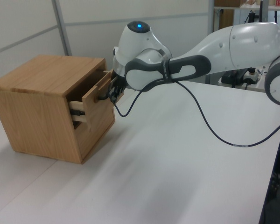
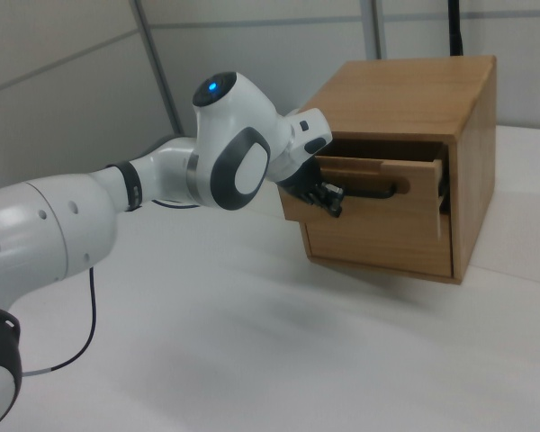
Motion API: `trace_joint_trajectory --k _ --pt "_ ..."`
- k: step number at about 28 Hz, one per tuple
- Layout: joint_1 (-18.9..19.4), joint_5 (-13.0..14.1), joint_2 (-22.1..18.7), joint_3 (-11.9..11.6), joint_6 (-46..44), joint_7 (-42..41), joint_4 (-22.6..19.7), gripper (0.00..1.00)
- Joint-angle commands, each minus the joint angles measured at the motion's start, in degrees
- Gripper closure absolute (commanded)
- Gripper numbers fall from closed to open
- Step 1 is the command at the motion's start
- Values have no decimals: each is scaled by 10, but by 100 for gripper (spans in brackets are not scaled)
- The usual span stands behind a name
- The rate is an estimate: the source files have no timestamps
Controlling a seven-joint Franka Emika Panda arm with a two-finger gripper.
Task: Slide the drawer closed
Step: 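Push the drawer by its handle into the wooden cabinet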
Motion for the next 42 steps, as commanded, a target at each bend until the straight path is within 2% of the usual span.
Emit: trace_joint_trajectory --k 1,23,31,36,41,42 --pt "2 -18 19 3 52 20 9 100" --pt "2 -34 50 2 261 20 9 100" --pt "3 -33 54 2 267 20 9 100" --pt "3 -28 36 2 214 21 3 100" --pt "2 -21 0 3 41 23 3 100" --pt "2 -20 -12 3 -19 23 3 100"
